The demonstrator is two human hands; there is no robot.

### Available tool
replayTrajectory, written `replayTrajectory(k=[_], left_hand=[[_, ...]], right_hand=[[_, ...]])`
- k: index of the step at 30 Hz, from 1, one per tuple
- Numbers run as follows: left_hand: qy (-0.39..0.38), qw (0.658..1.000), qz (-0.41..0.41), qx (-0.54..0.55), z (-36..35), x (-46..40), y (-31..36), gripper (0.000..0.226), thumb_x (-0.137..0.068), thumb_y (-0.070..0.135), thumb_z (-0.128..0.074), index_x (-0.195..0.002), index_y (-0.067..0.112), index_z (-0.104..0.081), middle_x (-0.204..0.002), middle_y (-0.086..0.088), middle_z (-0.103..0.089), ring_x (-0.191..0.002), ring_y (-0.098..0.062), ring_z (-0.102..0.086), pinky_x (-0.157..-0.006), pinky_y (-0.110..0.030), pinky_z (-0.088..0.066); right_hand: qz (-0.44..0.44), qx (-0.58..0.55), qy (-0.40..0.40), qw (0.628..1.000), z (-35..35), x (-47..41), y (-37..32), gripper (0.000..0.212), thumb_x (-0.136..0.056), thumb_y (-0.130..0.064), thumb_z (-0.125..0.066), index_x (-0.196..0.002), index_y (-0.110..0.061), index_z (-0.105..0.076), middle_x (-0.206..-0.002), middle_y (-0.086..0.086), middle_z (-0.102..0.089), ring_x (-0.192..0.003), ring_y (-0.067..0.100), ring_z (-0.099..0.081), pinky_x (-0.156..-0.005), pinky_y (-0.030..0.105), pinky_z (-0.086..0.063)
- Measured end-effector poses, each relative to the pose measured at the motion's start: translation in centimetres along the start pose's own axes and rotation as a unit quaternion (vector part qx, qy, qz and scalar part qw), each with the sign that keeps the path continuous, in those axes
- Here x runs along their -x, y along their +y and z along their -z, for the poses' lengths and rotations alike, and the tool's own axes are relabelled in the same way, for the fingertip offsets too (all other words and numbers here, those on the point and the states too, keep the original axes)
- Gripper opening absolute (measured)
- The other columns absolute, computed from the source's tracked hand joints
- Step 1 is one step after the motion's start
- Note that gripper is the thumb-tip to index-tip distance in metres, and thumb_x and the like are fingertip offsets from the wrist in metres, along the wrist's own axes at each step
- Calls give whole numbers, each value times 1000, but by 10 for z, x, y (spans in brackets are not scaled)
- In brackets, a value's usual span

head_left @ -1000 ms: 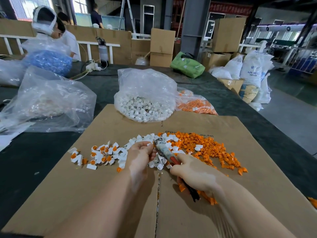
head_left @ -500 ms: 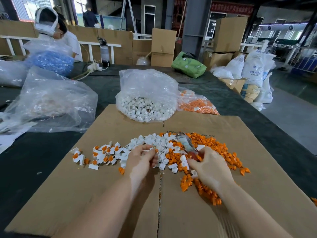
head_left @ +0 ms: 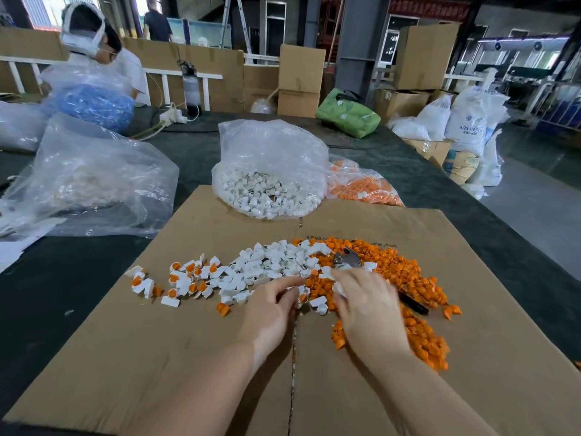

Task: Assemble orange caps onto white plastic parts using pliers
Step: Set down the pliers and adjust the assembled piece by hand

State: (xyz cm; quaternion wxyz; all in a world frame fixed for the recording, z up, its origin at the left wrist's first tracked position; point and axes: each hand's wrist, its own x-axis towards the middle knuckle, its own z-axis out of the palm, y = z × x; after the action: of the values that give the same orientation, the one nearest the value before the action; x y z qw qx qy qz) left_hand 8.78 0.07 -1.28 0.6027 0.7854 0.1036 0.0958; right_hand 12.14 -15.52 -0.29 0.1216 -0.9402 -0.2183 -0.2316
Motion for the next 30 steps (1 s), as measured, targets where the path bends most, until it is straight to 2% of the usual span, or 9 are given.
replayTrajectory(k=[2,5,7,11,14,18,25,27,30], left_hand=[[-3,1000,-15,-27,-1,-1,1,26,-96,16,-50,-98,34,-69,-73,19,-61,-71,2,-55,-65,-12,-40],[-13,999,-13,-41,0,0,-1,27,-95,14,-51,-99,34,-69,-83,21,-60,-86,-1,-54,-76,-9,-37],[-20,999,-11,-28,2,3,-2,30,-93,13,-55,-97,40,-65,-90,16,-59,-91,-3,-55,-79,-7,-38],[-31,995,-57,-69,1,8,-4,38,-78,10,-73,-104,36,-62,-93,16,-59,-80,3,-55,-71,-3,-39],[2,995,-60,-80,-2,8,-3,34,-76,10,-75,-94,36,-61,-85,18,-62,-72,8,-54,-66,-2,-38],[17,994,-58,-89,-2,8,-5,35,-78,10,-74,-97,37,-60,-88,20,-61,-81,6,-55,-69,0,-37],[19,993,-75,-90,-2,9,-4,29,-79,9,-73,-103,25,-67,-92,18,-63,-86,7,-56,-73,0,-38],[22,992,-80,-99,-3,10,-5,29,-78,9,-74,-102,24,-67,-91,19,-62,-85,6,-56,-73,0,-38],[30,990,-82,-109,-4,11,-6,30,-78,10,-74,-103,24,-67,-91,19,-62,-85,5,-56,-72,1,-37]], right_hand=[[72,-78,39,994,-6,7,-16,37,-73,-2,-75,-107,-16,-70,-96,1,-67,-86,25,-63,-72,40,-51],[93,-138,62,984,-10,9,-25,10,-78,-5,-71,-85,-12,-71,-80,1,-66,-70,24,-60,-59,40,-51],[74,-159,79,981,-13,9,-25,6,-78,-4,-69,-75,-9,-68,-73,2,-63,-65,24,-59,-56,40,-51],[70,-168,90,979,-15,11,-27,8,-77,-2,-71,-75,-9,-67,-73,1,-63,-66,24,-59,-57,41,-51],[57,-150,118,980,-16,13,-25,6,-78,-5,-67,-80,-10,-70,-78,0,-66,-70,22,-62,-60,38,-50],[12,-149,140,979,-18,14,-22,23,-72,6,-69,-89,-9,-71,-84,2,-67,-77,26,-64,-66,39,-47],[79,-143,109,981,-18,14,-24,10,-74,-11,-75,-83,-14,-72,-80,-2,-65,-73,21,-59,-66,35,-45],[80,-133,110,982,-19,14,-24,2,-77,-14,-70,-78,-16,-71,-77,-4,-63,-70,19,-58,-67,33,-43],[81,-123,108,983,-20,14,-25,4,-79,-16,-66,-75,-16,-69,-75,-4,-61,-68,19,-56,-69,29,-34]])
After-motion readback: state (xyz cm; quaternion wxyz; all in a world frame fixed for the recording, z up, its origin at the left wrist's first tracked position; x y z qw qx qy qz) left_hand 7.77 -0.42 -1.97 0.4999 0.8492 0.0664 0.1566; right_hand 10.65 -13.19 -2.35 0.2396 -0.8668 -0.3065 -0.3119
